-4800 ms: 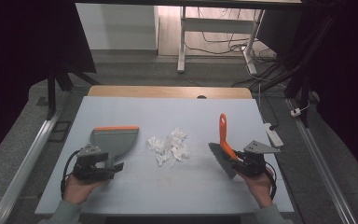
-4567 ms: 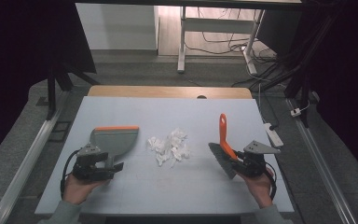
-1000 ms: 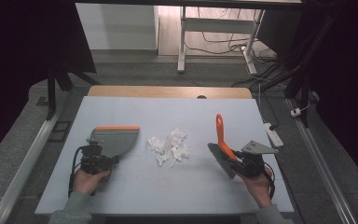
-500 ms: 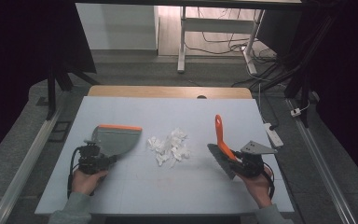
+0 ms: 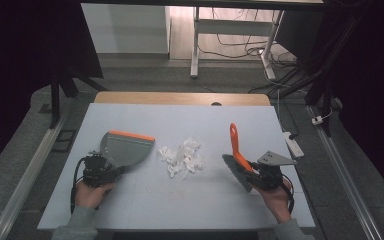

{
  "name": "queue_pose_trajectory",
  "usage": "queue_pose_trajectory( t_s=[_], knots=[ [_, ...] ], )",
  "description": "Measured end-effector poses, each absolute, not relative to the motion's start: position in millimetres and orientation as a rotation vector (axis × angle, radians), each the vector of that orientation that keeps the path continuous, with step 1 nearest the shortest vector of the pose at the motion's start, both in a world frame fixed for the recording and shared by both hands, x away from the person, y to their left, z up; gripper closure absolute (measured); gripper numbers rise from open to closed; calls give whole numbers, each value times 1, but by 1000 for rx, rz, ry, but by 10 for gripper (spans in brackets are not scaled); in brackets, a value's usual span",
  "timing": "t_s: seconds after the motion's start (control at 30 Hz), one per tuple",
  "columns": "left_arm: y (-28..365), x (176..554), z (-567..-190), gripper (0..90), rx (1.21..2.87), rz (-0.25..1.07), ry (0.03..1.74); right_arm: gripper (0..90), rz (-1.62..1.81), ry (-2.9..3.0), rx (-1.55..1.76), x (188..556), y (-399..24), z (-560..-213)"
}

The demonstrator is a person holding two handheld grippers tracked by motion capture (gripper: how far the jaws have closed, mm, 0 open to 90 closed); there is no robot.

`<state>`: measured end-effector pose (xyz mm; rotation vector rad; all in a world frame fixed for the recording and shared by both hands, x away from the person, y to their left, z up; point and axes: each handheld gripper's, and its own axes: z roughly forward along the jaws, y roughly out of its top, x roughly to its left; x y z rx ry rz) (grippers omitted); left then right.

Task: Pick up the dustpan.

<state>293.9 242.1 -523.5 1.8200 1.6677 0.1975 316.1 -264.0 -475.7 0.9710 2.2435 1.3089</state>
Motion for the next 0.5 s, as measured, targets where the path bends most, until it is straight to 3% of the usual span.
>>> queue_pose_trajectory(
  t_s=[0.5],
  knots=[
    [251,287,-513,621,1778,207,1580,701,1323,2237,966,315,-264,-473]
  ],
)
